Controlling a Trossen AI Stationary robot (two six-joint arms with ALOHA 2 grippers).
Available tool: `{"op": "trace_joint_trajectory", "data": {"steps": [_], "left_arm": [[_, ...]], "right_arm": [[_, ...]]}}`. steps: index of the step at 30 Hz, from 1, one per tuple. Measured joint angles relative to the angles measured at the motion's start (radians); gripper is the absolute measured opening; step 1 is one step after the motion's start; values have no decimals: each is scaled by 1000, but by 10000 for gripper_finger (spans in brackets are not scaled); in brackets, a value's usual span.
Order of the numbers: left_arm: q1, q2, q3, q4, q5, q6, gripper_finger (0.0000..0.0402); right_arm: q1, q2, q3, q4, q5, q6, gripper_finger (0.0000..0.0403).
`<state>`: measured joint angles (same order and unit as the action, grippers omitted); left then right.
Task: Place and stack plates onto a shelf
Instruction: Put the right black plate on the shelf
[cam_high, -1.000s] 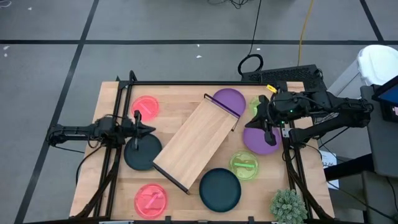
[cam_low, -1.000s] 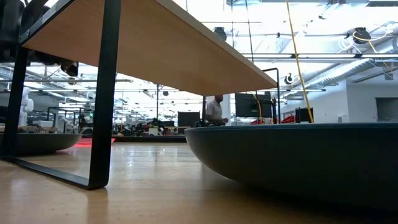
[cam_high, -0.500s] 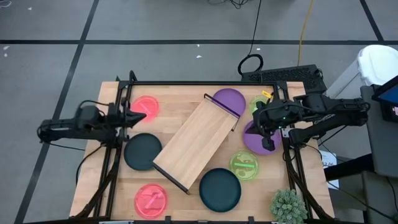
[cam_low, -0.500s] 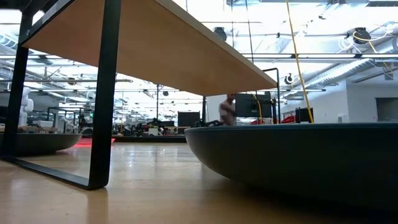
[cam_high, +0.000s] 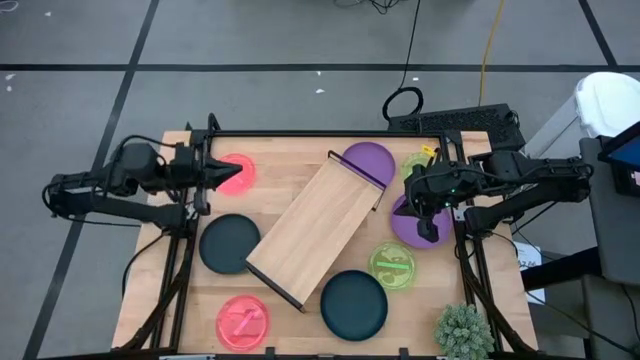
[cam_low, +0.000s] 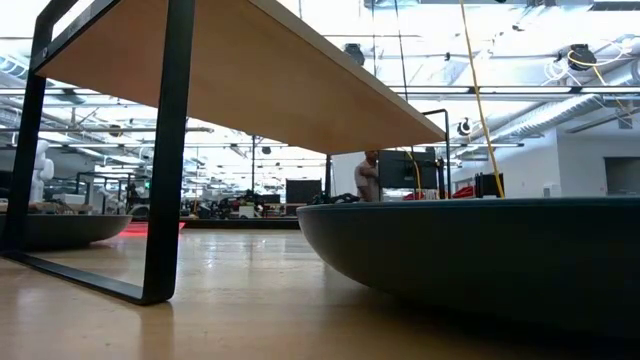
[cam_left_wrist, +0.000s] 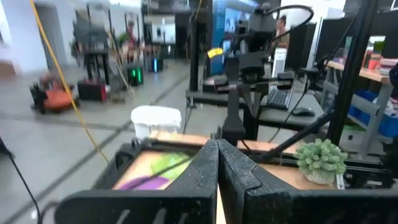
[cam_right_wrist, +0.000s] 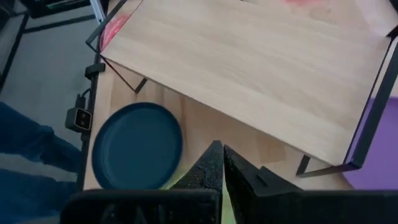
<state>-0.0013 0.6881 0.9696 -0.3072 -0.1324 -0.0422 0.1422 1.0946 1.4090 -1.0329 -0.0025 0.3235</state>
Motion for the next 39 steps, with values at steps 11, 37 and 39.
{"op": "trace_joint_trajectory", "data": {"steps": [11, 37, 39], "left_arm": [[0, 259, 268, -266, 8, -163, 3], [-106, 456, 282, -266, 186, -712, 3], [-125, 467, 282, -265, 172, -727, 3]], "right_arm": [[84, 0, 0, -22, -2, 225, 0], [377, 10, -622, 648, -61, 1218, 0], [405, 19, -635, 647, -34, 1253, 0]]}}
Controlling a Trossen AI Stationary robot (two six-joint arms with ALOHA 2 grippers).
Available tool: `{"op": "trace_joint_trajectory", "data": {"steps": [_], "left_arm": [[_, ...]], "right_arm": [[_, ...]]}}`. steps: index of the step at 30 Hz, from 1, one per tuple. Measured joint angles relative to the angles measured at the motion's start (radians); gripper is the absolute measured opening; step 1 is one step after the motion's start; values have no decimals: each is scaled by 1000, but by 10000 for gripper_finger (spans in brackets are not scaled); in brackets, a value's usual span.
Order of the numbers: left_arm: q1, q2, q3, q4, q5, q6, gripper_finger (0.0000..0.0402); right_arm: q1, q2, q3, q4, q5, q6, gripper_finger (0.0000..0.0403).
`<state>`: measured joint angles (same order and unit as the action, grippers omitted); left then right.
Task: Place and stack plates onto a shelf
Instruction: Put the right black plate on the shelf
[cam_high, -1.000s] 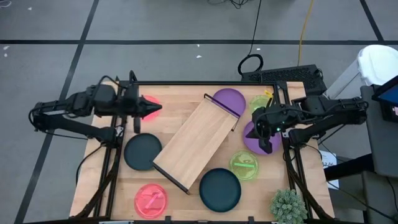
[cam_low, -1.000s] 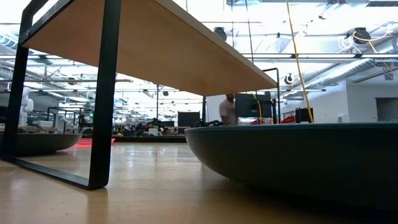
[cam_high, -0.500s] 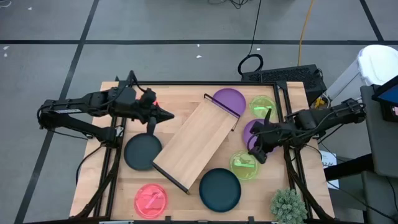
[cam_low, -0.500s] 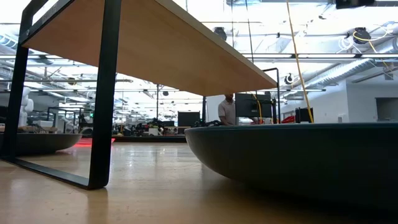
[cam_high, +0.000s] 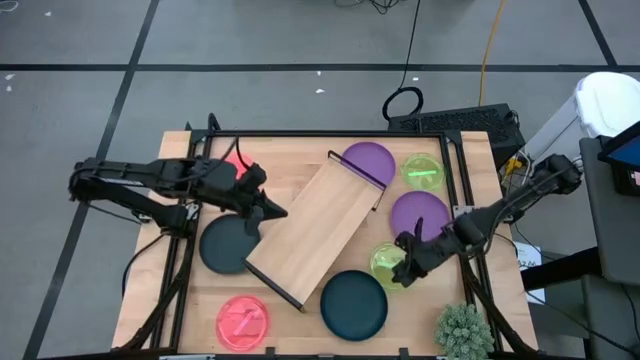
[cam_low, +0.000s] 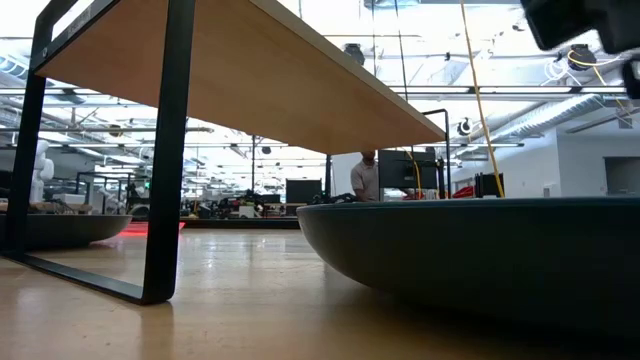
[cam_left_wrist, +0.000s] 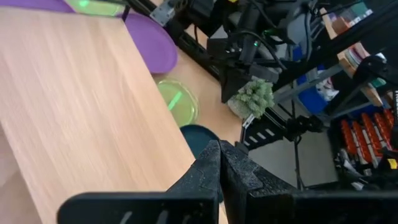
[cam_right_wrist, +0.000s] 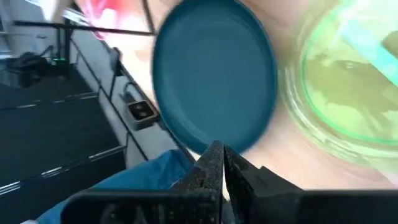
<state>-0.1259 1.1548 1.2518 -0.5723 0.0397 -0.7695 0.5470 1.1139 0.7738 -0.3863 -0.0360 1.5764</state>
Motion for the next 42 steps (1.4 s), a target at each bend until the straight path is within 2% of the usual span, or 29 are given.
{"op": "trace_joint_trajectory", "data": {"steps": [6, 10, 15, 21, 26, 38, 42], "left_arm": [[-27, 29, 0, 7, -23, -22, 3], [-28, 42, 0, 5, -33, -22, 3], [-27, 54, 1, 8, -49, -4, 3], [-27, 61, 0, 6, -51, -1, 3], [-27, 59, 0, 8, -62, -4, 3], [-27, 59, 0, 31, -69, 1, 3], [-27, 59, 0, 31, -78, 1, 3]], "right_arm": [[50, 87, -5, -2, 37, 77, 0], [59, 172, -5, 83, 32, 88, 6], [58, 247, -5, 188, 31, 94, 44], [57, 298, -5, 173, 7, 109, 99], [57, 344, -5, 186, -23, 98, 123], [54, 386, -8, 194, -14, 52, 124], [54, 390, -51, 287, -16, 62, 116]]}}
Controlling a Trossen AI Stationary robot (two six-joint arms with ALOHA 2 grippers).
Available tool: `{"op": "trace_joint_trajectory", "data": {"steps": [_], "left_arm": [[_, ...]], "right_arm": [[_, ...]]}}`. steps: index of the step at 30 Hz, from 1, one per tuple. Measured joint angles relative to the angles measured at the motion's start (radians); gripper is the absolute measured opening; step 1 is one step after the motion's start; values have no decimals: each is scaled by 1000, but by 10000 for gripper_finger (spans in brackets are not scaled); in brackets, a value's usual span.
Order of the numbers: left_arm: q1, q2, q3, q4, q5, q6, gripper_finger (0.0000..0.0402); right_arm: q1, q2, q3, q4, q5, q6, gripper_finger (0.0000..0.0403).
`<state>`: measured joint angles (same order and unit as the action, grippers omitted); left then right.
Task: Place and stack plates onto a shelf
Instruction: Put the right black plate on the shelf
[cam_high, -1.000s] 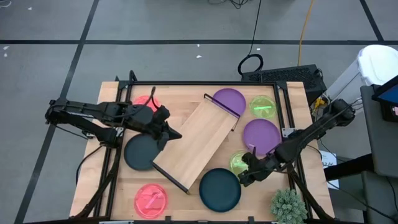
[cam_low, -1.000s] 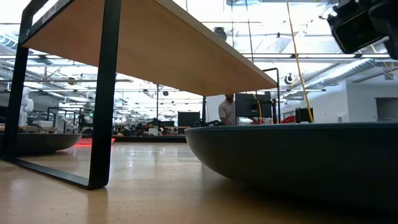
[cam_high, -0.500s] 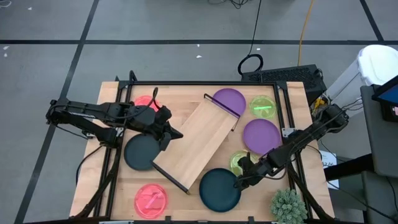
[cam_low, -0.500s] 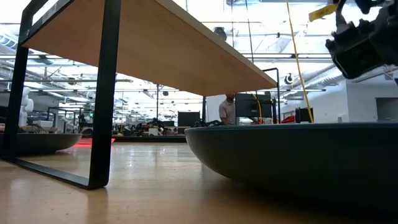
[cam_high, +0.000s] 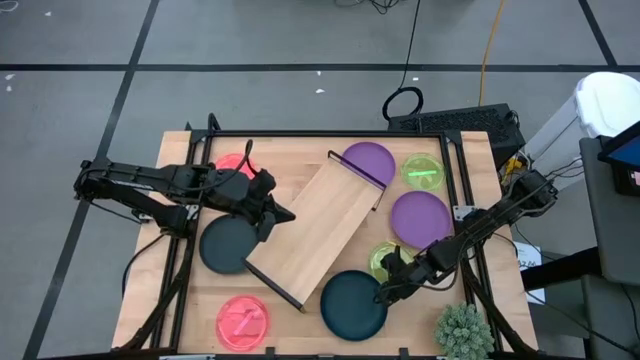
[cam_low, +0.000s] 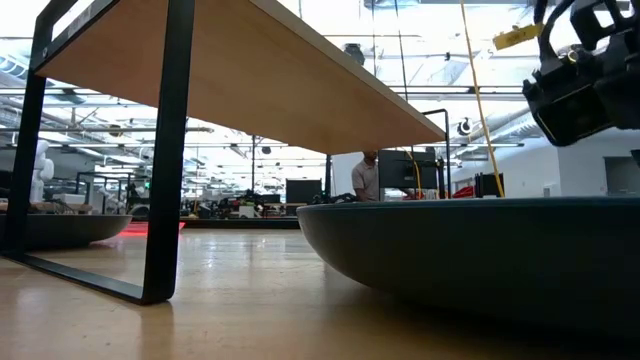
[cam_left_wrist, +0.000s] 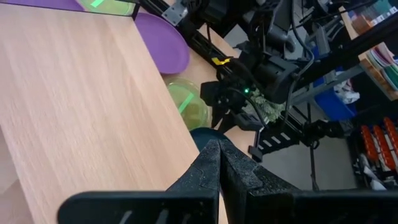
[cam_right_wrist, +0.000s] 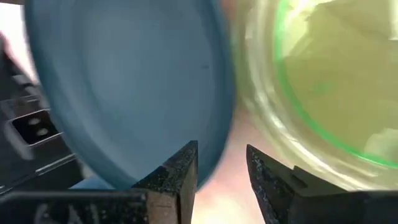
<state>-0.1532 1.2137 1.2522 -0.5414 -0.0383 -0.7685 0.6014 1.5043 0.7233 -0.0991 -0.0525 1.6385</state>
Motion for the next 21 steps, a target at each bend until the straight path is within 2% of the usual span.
{"op": "trace_joint_trajectory", "data": {"steps": [8, 17, 21], "left_arm": [[0, 0, 0, 0, -15, 0, 3], [0, 0, 0, -1, -16, 7, 3], [0, 0, 0, -1, -16, 14, 3]], "right_arm": [[0, 0, -55, 73, 1, 48, 85], [0, 0, -75, 79, 22, 31, 8], [0, 0, -75, 82, 30, 26, 7]]}}
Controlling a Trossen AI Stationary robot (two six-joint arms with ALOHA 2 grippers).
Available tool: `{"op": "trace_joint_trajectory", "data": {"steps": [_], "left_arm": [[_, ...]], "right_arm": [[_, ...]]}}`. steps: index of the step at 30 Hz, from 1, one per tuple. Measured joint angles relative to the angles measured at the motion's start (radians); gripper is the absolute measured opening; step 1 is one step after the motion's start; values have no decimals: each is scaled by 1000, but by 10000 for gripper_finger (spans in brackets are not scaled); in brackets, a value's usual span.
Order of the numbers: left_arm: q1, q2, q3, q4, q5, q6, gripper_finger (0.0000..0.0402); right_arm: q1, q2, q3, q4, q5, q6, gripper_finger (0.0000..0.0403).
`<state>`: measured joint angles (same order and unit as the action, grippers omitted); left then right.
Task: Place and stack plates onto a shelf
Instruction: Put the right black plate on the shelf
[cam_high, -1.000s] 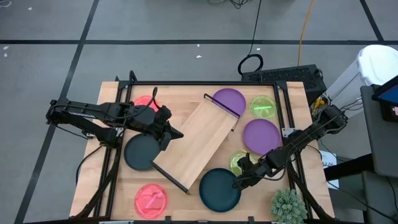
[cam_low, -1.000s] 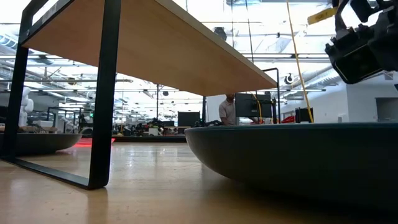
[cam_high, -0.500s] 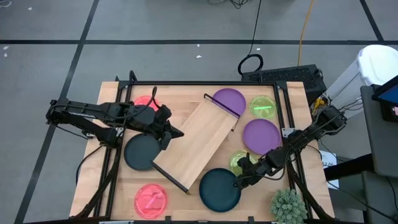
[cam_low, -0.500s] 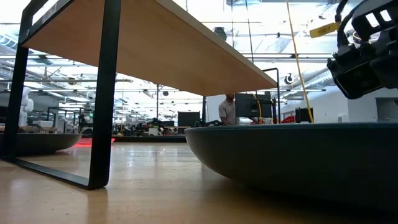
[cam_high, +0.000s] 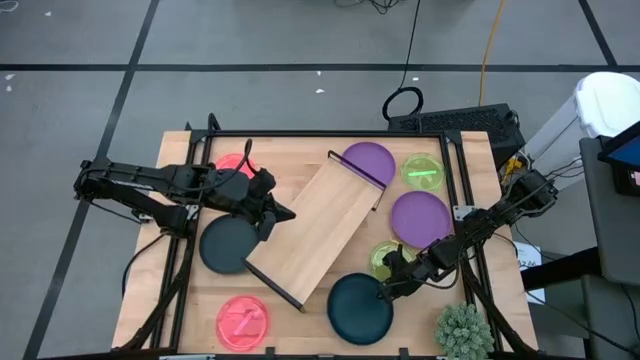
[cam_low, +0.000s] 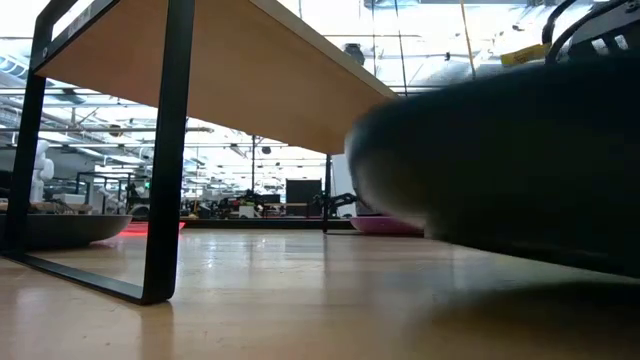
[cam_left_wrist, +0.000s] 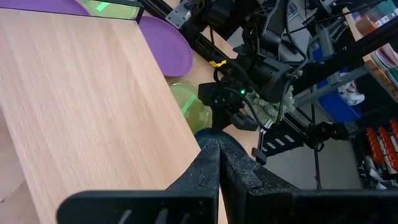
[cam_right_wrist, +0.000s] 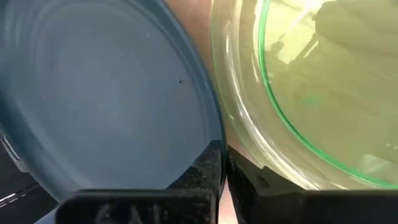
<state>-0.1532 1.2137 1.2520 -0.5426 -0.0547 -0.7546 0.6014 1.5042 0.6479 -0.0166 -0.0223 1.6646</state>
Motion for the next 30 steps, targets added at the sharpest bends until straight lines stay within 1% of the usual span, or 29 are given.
{"op": "trace_joint_trajectory", "data": {"steps": [3, 8, 12, 16, 21, 25, 30], "left_arm": [[0, 0, 0, 0, 0, 9, 3], [0, 0, 0, -1, 0, 17, 3], [0, 0, 0, -6, 0, 16, 3], [0, 0, 0, -7, -1, -6, 3], [0, 0, 0, -8, -6, -51, 5], [0, 0, 0, -9, -10, -113, 29], [0, 6, 0, -8, -10, -150, 86]], "right_arm": [[0, 0, 0, 8, 0, 0, 4], [0, -5, 0, 91, 0, -1, 2], [0, -15, 0, 121, 0, -1, 1], [0, -57, 0, 122, 0, 0, 1], [0, -152, 0, 104, 0, 14, 1], [1, -234, 0, 56, 13, 43, 1], [1, -332, 0, 3, 67, 66, 0]]}}
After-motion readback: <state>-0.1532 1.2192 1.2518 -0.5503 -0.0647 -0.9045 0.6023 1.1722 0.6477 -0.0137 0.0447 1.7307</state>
